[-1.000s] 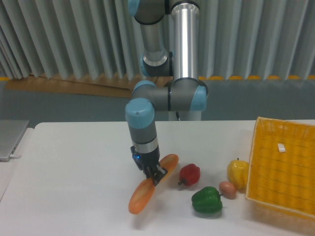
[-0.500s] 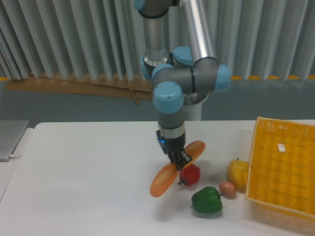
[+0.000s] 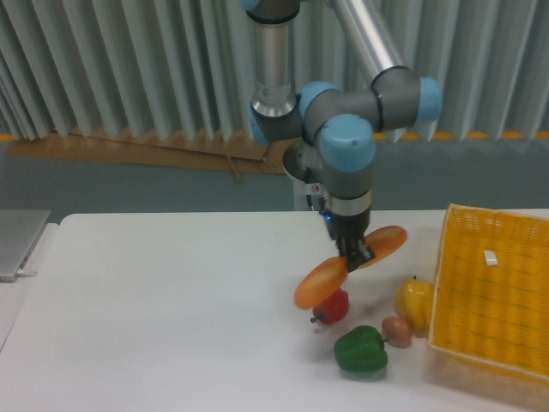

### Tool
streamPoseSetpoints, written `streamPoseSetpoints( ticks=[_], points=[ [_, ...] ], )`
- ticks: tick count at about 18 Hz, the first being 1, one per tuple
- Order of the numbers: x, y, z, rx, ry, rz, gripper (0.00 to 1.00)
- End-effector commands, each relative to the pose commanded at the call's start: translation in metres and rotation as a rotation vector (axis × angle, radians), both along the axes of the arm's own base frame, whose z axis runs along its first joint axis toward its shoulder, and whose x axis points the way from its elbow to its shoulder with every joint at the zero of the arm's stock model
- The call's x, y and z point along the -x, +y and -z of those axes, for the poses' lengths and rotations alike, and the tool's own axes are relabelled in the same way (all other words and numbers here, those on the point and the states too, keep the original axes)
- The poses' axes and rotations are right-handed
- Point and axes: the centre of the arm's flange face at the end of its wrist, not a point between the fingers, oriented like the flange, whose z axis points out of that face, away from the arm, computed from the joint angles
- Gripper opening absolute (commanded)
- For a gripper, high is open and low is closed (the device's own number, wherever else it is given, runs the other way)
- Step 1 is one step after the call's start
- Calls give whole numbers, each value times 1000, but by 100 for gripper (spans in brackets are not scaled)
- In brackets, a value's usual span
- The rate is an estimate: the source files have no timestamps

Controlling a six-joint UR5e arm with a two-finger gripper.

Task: Place the bread in the basket
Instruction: 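Lift the baguette and carry it over the yellow basket, then lower the baguette into the basket and open the gripper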

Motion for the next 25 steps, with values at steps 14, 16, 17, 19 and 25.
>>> streamPoseSetpoints(
  ticks=[14, 16, 17, 19, 25],
  points=[
    [116, -112, 8, -21, -27, 195, 34],
    [128, -120, 15, -22, -28, 216, 34],
    [134, -124, 18, -25, -23, 245, 34],
    [145, -133, 24, -27, -21, 290, 34],
    [185, -175, 44, -35, -21, 380, 35]
  ],
)
